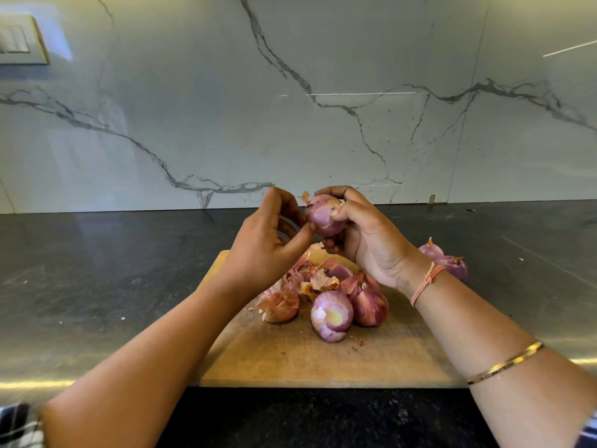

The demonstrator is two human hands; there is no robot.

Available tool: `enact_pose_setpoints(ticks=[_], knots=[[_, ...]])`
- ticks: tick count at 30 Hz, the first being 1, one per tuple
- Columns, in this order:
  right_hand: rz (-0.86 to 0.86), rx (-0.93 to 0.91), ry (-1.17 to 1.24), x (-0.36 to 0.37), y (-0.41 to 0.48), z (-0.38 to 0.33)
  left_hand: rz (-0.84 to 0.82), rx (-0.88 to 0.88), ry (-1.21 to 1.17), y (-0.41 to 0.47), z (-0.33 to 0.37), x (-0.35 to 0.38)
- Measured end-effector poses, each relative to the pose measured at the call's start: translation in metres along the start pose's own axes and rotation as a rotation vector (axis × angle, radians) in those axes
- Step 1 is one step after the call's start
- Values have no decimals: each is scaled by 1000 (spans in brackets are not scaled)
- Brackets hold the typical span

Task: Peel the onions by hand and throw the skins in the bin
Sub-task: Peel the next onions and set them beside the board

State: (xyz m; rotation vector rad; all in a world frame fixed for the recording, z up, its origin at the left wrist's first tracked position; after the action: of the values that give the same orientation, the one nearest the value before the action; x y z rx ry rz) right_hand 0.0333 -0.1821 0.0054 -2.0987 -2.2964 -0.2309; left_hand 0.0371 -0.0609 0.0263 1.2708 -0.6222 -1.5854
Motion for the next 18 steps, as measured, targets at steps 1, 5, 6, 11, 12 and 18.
enact_pose_setpoints(ticks=[1,5,6,11,12,18], knots=[[-7,0,-2,1,0,0,8,-14,-12,0,0,0],[-29,-5,-1,4,0,1,43,-58,-41,0,0,1],[-32,-6,1,4,0,1,49,-67,-40,-1,-1,0],[8,-20,-72,1,4,3,88,-88,-20,-1,1,-4],[20,-25,-90,1,5,3,98,-89,-4,-1,2,-5],[51,-22,-137,2,3,4,148,-64,113,-1,5,-13]])
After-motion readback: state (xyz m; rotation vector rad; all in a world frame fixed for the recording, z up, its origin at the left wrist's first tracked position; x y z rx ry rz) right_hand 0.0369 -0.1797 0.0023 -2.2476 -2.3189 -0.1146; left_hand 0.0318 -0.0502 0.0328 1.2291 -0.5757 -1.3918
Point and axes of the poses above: each hand's wrist, its own y-axis towards the middle knuckle, its own x-axis out of the palm, z = x × y, the point moved 9 cm from there along y, towards the middle knuckle, and after that the axes turned 15 degrees about x, right-handed, at the moved point
